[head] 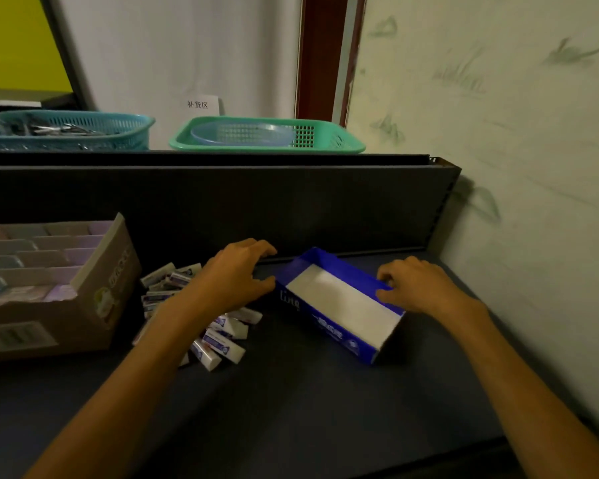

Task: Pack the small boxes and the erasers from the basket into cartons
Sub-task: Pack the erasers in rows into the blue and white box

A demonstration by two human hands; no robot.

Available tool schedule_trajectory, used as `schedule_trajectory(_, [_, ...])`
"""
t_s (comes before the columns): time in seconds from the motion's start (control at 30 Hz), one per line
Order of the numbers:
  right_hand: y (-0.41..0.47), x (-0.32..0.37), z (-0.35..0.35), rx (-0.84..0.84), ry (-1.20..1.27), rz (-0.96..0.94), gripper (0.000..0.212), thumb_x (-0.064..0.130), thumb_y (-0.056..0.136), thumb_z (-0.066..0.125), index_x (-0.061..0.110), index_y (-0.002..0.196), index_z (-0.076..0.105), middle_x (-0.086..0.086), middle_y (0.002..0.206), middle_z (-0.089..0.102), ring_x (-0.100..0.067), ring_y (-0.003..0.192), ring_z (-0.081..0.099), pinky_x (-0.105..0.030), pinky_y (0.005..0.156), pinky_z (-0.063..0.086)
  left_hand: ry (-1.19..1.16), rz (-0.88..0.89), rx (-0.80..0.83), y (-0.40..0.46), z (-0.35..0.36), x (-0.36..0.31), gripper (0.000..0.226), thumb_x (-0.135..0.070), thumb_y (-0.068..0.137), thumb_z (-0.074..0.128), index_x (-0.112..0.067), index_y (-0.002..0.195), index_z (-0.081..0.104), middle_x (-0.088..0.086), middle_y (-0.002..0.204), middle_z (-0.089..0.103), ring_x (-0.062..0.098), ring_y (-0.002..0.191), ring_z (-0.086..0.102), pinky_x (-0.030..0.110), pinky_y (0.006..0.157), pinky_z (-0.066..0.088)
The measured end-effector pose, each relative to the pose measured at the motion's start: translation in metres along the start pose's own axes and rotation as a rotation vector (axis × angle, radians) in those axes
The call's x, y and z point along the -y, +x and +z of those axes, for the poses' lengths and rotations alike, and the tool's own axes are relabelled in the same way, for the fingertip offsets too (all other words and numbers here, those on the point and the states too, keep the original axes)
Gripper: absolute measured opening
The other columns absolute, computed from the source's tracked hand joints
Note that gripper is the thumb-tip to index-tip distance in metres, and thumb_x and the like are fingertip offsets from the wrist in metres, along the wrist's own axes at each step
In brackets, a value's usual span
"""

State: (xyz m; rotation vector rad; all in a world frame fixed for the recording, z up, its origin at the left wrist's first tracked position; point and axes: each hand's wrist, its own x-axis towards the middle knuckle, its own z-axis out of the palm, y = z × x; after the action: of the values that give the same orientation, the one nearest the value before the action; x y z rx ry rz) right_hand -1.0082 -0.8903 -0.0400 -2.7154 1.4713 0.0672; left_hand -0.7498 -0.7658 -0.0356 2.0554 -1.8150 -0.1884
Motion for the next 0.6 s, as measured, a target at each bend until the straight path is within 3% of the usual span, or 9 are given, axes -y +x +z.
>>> schedule_trajectory(0.1, [0.000, 0.007, 0.000, 0.003, 0.082, -0.023, 0.035, 0.042, 0.090, 0.059, 0.027, 0.121, 0.053, 0.001, 0.118, 0.060, -0.015, 0.099, 0.058, -0.029, 0.077, 0.049, 0.024, -0.038, -0.017, -0.007, -0.003, 0.000, 0.054, -0.032, 0.084, 0.064, -0.027, 0.133, 0.043, -0.002, 0.131, 0.047, 0.015, 0.116, 0.048, 0.034, 0.097, 0.044])
schedule_trajectory(0.2, [0.003, 0.015, 0.001, 0.010, 0.184, -0.059, 0.053, 0.034, 0.091, 0.060, 0.028, 0.138, 0.037, -0.001, 0.129, 0.054, -0.020, 0.112, 0.056, -0.034, 0.085, 0.049, 0.037, -0.059, -0.019, -0.016, -0.006, -0.001, 0.055, -0.033, 0.084, 0.064, -0.026, 0.134, 0.042, -0.001, 0.133, 0.047, 0.017, 0.117, 0.048, 0.038, 0.097, 0.045])
schedule_trajectory(0.3, [0.004, 0.021, 0.003, 0.028, 0.242, -0.109, 0.061, 0.025, 0.090, 0.062, 0.030, 0.142, 0.031, -0.003, 0.132, 0.051, -0.023, 0.114, 0.054, -0.037, 0.087, 0.051, 0.062, -0.093, -0.007, -0.026, -0.012, 0.003, 0.055, -0.032, 0.084, 0.065, -0.026, 0.133, 0.042, 0.000, 0.134, 0.047, 0.018, 0.119, 0.047, 0.039, 0.098, 0.044])
schedule_trajectory(0.43, [0.003, 0.032, 0.004, 0.053, 0.267, -0.137, 0.057, 0.030, 0.087, 0.064, 0.028, 0.137, 0.036, -0.003, 0.125, 0.052, -0.023, 0.111, 0.055, -0.037, 0.087, 0.052, 0.089, -0.155, 0.004, -0.040, -0.021, 0.016, 0.053, -0.030, 0.083, 0.066, -0.027, 0.131, 0.043, -0.001, 0.131, 0.048, 0.016, 0.114, 0.050, 0.036, 0.095, 0.046])
schedule_trajectory(0.6, [0.011, 0.055, -0.014, -0.203, 0.135, -0.209, 0.055, 0.039, 0.088, 0.061, 0.026, 0.136, 0.039, 0.001, 0.129, 0.052, -0.018, 0.114, 0.053, -0.036, 0.092, 0.043, 0.116, -0.193, -0.007, -0.048, -0.031, 0.029, 0.048, -0.028, 0.084, 0.066, -0.026, 0.128, 0.047, -0.001, 0.127, 0.052, 0.016, 0.110, 0.052, 0.035, 0.093, 0.047])
